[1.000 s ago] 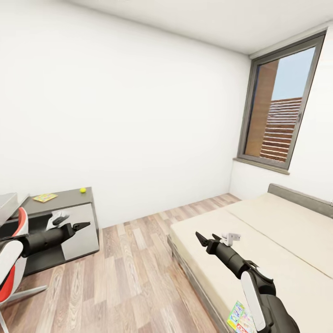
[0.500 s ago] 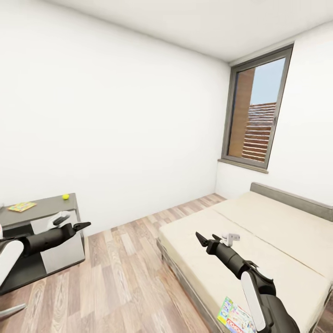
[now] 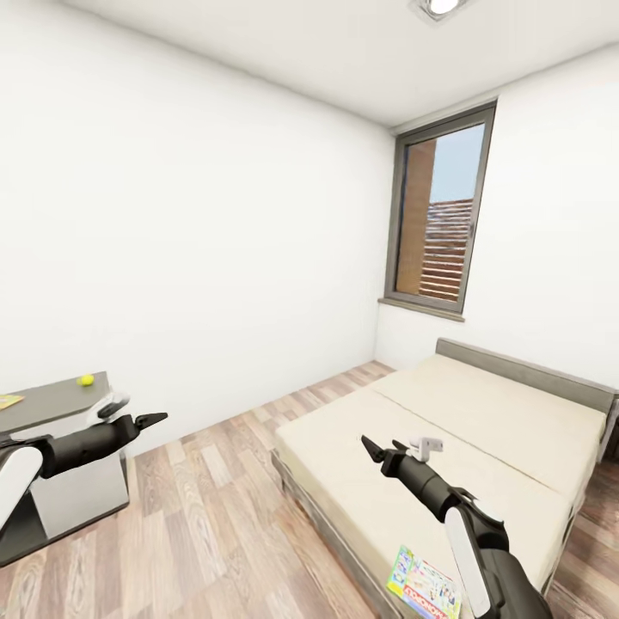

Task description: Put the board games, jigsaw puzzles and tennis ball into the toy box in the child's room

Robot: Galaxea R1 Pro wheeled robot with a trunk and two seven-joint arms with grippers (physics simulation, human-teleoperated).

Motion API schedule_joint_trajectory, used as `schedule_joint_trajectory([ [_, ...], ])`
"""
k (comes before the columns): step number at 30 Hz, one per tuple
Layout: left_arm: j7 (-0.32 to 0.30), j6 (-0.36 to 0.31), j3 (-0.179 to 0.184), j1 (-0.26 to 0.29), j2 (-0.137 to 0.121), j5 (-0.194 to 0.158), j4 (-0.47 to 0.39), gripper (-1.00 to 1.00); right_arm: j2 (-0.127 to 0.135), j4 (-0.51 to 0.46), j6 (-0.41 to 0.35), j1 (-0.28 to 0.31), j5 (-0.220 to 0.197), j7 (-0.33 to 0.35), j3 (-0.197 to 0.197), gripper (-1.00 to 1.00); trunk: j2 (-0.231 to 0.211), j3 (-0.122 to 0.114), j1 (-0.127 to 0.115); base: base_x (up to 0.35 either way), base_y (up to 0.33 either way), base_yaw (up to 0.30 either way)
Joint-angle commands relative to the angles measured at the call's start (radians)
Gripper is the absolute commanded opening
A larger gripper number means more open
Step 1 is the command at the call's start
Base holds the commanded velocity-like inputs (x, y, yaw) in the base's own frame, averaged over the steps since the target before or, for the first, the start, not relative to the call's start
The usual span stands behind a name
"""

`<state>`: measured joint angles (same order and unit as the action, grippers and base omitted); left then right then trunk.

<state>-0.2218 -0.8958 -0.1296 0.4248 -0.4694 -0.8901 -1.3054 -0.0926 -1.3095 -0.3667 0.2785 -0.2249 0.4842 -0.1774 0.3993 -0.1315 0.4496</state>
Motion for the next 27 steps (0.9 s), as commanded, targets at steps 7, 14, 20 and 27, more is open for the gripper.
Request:
schedule_joint_trajectory([
  [7, -0.007, -0.005, -0.001, 0.000, 0.000, 0.005, 0.000, 1.00, 0.000, 0.003, -0.009, 0.001, -0.008, 0.004, -0.003, 1.00, 0.001, -0.008, 0.000, 0.000, 0.001, -0.215],
  [14, -0.007, -0.005, -0.002, 0.000, 0.000, 0.005, 0.000, 1.00, 0.001, 0.004, -0.009, 0.000, -0.008, 0.004, -0.004, 1.00, 0.001, -0.017, 0.000, 0.000, 0.000, -0.215],
  [20, -0.007, -0.005, -0.001, 0.000, 0.000, 0.005, 0.000, 1.00, -0.001, 0.004, -0.009, 0.000, -0.008, 0.004, -0.004, 1.00, 0.001, -0.024, 0.000, 0.000, 0.000, -0.214],
  [27, -0.007, -0.005, -0.002, 0.000, 0.000, 0.005, 0.000, 1.00, -0.003, 0.004, -0.009, 0.000, -0.008, 0.004, -0.003, 1.00, 0.001, -0.033, 0.000, 0.000, 0.000, -0.210],
])
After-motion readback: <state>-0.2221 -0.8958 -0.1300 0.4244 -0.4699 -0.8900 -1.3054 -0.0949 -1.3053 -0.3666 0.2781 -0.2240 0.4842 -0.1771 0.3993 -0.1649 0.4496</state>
